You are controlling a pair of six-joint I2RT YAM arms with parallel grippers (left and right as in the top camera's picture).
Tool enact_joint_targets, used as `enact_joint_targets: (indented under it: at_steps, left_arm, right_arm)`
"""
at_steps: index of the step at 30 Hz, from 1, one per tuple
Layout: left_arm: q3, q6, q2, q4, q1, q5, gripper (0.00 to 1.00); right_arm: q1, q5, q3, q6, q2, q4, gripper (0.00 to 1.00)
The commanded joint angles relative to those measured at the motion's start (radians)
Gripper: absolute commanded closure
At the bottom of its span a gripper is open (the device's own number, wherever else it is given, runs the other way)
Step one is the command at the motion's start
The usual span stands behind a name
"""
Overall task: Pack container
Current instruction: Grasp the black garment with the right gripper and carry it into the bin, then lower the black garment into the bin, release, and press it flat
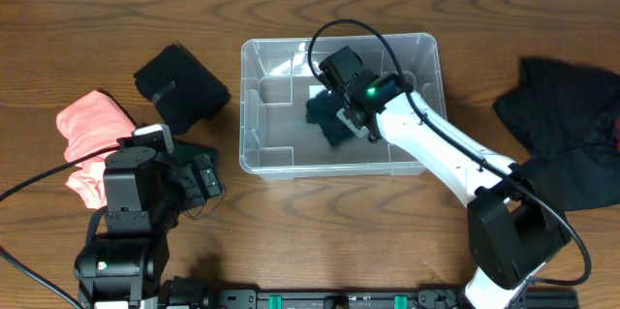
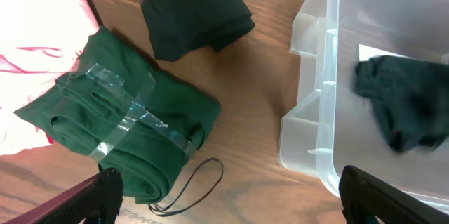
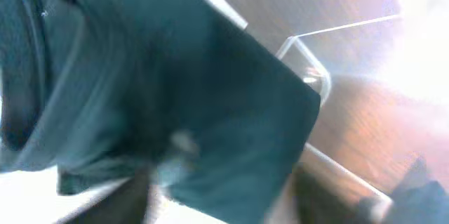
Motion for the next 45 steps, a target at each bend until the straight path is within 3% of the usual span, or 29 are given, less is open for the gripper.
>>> enact_joint_targets:
  at_steps: [1,5,9,19,26,38,42,45]
  left_arm:
    - [0.018,-0.006,-0.001,0.000,0.001,-0.008,0.02]
    - [0.018,-0.006,-0.001,-0.001,0.001,-0.008,0.02]
    - [0.017,-0.006,-0.001,-0.001,0.001,-0.008,0.02]
    - [0.015,-0.006,0.002,-0.004,0.001,-0.008,0.02]
    - [0.014,-0.006,0.002,-0.004,0.001,-0.008,0.02]
    - [0.014,-0.006,0.002,-0.004,0.001,-0.009,0.02]
    - [0.015,-0.006,0.002,-0.003,0.001,-0.009,0.02]
    - [0.015,-0.005,0.002,-0.003,0.001,-0.009,0.02]
  right_arm:
    - [0.027,0.115,0.020,0.024,-0.126,0.017,0.01]
    - [-0.024,0.235,0.020,0.034,-0.285,0.063,0.01]
    - [-0.201,0.231,0.019,0.047,-0.345,0.047,0.01]
    - [-0.691,0.153,-0.096,0.090,-0.150,-0.036,0.01]
    - [-0.813,0.164,-0.184,0.125,0.027,0.006,0.01]
    - [-0.925,0.201,-0.190,0.120,0.142,0.117,0.01]
    - [-0.945,0.149,-0.190,0.120,0.159,0.116,0.21]
    - [-0.938,0.127,-0.187,0.121,0.156,0.118,0.55]
